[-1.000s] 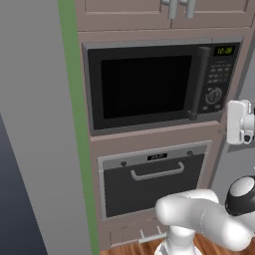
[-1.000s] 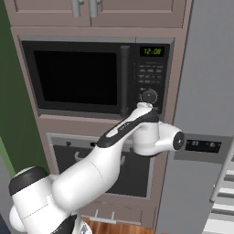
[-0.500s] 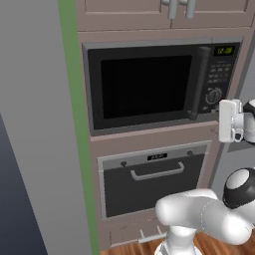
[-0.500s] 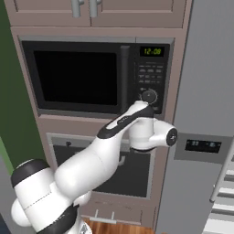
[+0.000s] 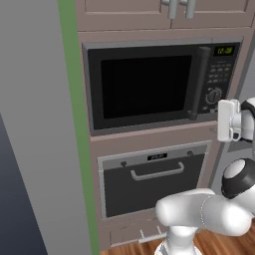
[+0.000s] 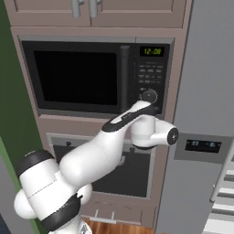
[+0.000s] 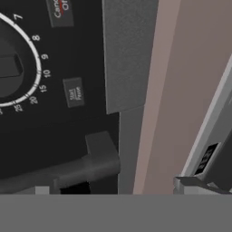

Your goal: Transport the steak from the fridge to the microwave and turn on the microwave.

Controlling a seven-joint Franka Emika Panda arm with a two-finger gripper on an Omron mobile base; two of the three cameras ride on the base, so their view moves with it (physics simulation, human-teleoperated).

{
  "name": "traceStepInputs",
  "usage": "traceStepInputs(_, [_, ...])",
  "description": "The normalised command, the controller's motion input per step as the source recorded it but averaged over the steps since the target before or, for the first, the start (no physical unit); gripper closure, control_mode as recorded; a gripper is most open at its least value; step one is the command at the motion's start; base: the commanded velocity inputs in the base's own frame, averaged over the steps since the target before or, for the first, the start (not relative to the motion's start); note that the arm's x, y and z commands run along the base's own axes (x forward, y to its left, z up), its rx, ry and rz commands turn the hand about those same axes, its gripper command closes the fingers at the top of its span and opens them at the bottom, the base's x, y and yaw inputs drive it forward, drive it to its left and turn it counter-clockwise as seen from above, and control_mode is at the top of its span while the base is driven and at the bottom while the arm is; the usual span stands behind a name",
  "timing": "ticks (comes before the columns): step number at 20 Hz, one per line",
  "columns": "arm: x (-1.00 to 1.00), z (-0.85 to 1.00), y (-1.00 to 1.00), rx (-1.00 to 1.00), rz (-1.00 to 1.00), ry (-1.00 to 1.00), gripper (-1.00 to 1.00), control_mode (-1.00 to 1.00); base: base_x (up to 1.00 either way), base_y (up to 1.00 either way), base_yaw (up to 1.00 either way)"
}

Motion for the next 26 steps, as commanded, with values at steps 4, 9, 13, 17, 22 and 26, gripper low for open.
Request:
traceStepInputs(4, [0.14, -0.06, -0.07, 0.00, 0.00, 0.00, -1.00, -1.00, 0.00, 0.00, 0.00])
traceStepInputs(9, [0.10, 0.00, 0.03, 0.01, 0.00, 0.00, -1.00, -1.00, 0.00, 0.00, 0.00])
traceStepInputs(13, [0.14, 0.00, 0.05, 0.00, 0.00, 0.00, -1.00, -1.00, 0.00, 0.00, 0.00])
traceStepInputs(17, [0.11, -0.02, 0.00, 0.00, 0.00, 0.00, -1.00, -1.00, 0.00, 0.00, 0.00])
traceStepInputs(22, [0.11, -0.05, 0.00, 0.00, 0.00, 0.00, -1.00, -1.00, 0.00, 0.00, 0.00])
traceStepInputs(26, [0.05, -0.07, 0.00, 0.00, 0.00, 0.00, -1.00, -1.00, 0.00, 0.00, 0.00])
